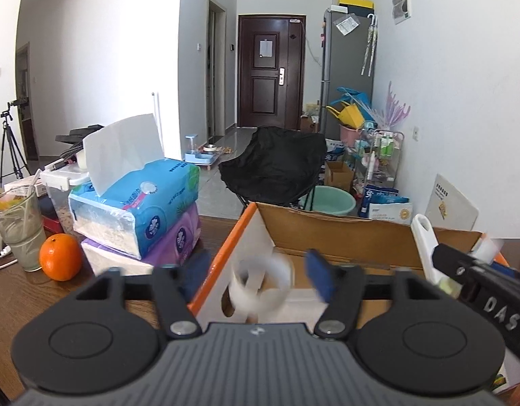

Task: Organize rigid objects
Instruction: 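Lower the tape roll and green bottle into the box, open both tools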

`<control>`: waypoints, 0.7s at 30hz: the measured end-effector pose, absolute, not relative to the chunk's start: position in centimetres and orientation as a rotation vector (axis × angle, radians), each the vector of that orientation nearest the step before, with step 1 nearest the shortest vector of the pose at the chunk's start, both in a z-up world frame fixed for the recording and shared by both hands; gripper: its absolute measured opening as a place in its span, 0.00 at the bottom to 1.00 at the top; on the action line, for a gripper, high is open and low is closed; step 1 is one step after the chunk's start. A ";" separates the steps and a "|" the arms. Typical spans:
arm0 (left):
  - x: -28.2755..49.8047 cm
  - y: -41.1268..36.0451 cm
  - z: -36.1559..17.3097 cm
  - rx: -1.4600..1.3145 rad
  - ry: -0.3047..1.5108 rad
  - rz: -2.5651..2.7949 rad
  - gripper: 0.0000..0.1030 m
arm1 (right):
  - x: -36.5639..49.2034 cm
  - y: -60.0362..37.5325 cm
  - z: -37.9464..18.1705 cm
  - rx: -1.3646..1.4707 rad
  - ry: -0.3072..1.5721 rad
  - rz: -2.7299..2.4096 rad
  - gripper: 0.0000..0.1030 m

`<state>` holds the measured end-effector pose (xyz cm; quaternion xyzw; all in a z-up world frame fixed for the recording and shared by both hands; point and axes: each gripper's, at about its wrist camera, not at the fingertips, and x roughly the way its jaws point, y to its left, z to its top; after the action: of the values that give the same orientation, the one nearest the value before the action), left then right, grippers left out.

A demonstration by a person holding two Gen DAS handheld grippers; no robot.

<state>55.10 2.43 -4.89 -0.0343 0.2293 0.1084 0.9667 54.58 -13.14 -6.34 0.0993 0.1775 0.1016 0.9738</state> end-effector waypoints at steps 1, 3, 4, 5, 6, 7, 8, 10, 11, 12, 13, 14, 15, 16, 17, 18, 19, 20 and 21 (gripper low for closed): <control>54.9 2.5 -4.8 -0.074 0.455 0.233 0.96 | 54.5 -13.4 -6.2 0.202 0.358 0.194 0.55; 54.5 2.8 -4.4 -0.090 0.431 0.257 1.00 | 54.1 -13.9 -5.7 0.211 0.331 0.163 0.92; 54.4 2.9 -4.3 -0.098 0.428 0.258 1.00 | 53.8 -14.1 -5.5 0.208 0.307 0.144 0.99; 54.4 3.0 -4.2 -0.106 0.432 0.257 1.00 | 53.5 -14.3 -5.2 0.203 0.289 0.127 0.98; 54.5 3.1 -4.2 -0.113 0.440 0.260 1.00 | 53.4 -14.5 -5.0 0.205 0.285 0.119 1.00; 54.6 3.2 -4.2 -0.117 0.447 0.263 1.00 | 53.3 -14.7 -4.9 0.212 0.283 0.113 1.00; 54.7 3.3 -4.3 -0.120 0.454 0.264 1.00 | 53.3 -14.9 -4.9 0.216 0.282 0.107 1.00; 54.8 3.4 -4.4 -0.125 0.464 0.265 1.00 | 53.4 -15.1 -4.9 0.214 0.285 0.100 1.00; 54.7 3.4 -4.4 -0.126 0.464 0.266 1.00 | 53.4 -15.1 -5.0 0.213 0.288 0.096 1.00; 54.7 3.4 -4.4 -0.127 0.465 0.268 1.00 | 53.4 -15.1 -5.0 0.212 0.290 0.093 1.00; 54.7 3.4 -4.3 -0.128 0.466 0.269 1.00 | 53.3 -15.1 -5.0 0.213 0.291 0.091 1.00; 54.7 3.4 -4.3 -0.130 0.468 0.268 1.00 | 53.3 -15.2 -4.9 0.212 0.291 0.089 1.00; 54.6 3.4 -4.3 -0.131 0.469 0.267 1.00 | 53.2 -15.2 -4.9 0.210 0.291 0.086 1.00; 54.6 3.4 -4.2 -0.131 0.470 0.268 1.00 | 53.1 -15.2 -4.9 0.207 0.292 0.084 1.00; 54.6 3.4 -4.2 -0.129 0.469 0.269 1.00 | 52.9 -15.2 -4.9 0.204 0.291 0.082 1.00; 54.5 3.3 -4.1 -0.127 0.467 0.270 1.00 | 52.8 -15.3 -4.9 0.200 0.290 0.080 1.00; 54.4 3.3 -4.1 -0.125 0.465 0.271 1.00 | 52.6 -15.3 -4.9 0.198 0.288 0.078 1.00; 54.2 3.3 -4.0 -0.124 0.462 0.269 1.00 | 52.4 -15.4 -4.8 0.195 0.286 0.076 1.00; 54.0 3.2 -4.0 -0.120 0.458 0.266 1.00 | 52.2 -15.5 -4.8 0.191 0.284 0.075 1.00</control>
<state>54.03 3.25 -3.96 -0.0595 0.2261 0.1314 0.9634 52.17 -15.48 -4.78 0.0951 0.1414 0.0375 0.9847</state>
